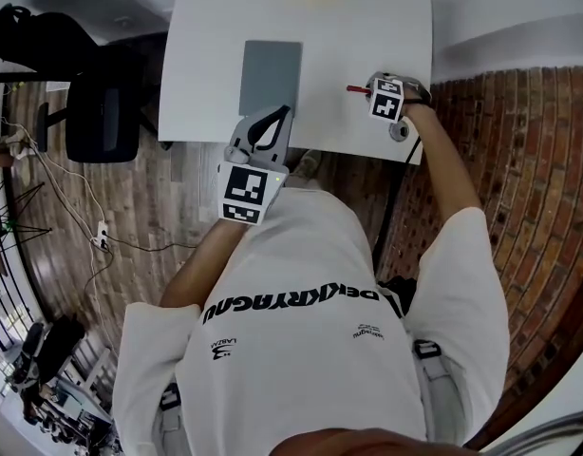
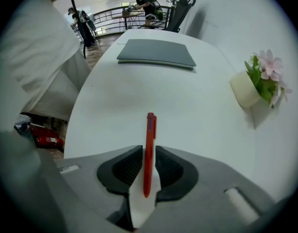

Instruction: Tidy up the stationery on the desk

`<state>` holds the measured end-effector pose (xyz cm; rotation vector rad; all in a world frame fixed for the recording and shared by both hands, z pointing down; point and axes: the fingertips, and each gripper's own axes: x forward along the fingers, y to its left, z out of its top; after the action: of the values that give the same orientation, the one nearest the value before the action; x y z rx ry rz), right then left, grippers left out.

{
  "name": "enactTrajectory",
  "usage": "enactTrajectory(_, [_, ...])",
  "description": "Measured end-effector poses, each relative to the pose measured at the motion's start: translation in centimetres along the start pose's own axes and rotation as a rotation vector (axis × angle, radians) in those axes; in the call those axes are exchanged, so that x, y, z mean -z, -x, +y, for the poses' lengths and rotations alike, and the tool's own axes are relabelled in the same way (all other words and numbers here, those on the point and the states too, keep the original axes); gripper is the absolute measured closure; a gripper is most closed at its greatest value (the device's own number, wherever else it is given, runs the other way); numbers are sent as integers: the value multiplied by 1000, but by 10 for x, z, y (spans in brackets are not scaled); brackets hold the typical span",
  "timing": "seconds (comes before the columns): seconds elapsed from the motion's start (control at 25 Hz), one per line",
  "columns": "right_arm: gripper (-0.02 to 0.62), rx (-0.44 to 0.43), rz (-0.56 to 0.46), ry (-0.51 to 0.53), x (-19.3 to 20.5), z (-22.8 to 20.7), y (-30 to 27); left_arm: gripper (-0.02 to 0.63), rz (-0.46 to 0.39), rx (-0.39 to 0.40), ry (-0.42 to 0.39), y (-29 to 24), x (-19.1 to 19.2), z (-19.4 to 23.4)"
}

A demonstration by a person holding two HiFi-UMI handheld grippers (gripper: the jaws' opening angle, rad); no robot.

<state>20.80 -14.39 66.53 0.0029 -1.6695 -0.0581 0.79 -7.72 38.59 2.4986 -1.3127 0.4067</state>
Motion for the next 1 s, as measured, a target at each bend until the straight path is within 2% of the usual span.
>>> enactTrajectory(0.2, [530, -32, 8, 6, 3, -1, -6, 607, 15, 22, -24, 0, 4, -12])
enactTrajectory(0.36, [543, -50, 18, -15, 9, 1, -4, 607, 20, 14, -11, -2, 7, -11])
enactTrajectory(0.52, [545, -49, -32, -108, -10, 1, 8, 607, 13, 7, -11, 2, 6, -5])
enactTrajectory(0.64, [543, -22, -79, -243, -17, -2, 22, 607, 10, 12, -14, 2, 6, -9])
enactTrajectory(0.72, [543, -9, -128, -382, -22, -8, 28, 607, 1, 7, -19, 2, 4, -7])
enactTrajectory(0.88, [543, -99, -318, -726, -52, -6, 38, 607, -9, -6, -13, 4, 1, -3])
enactTrajectory(1.0, [545, -161, -392, -892, -71, -3, 41, 607, -24, -19, -17, 3, -5, 0])
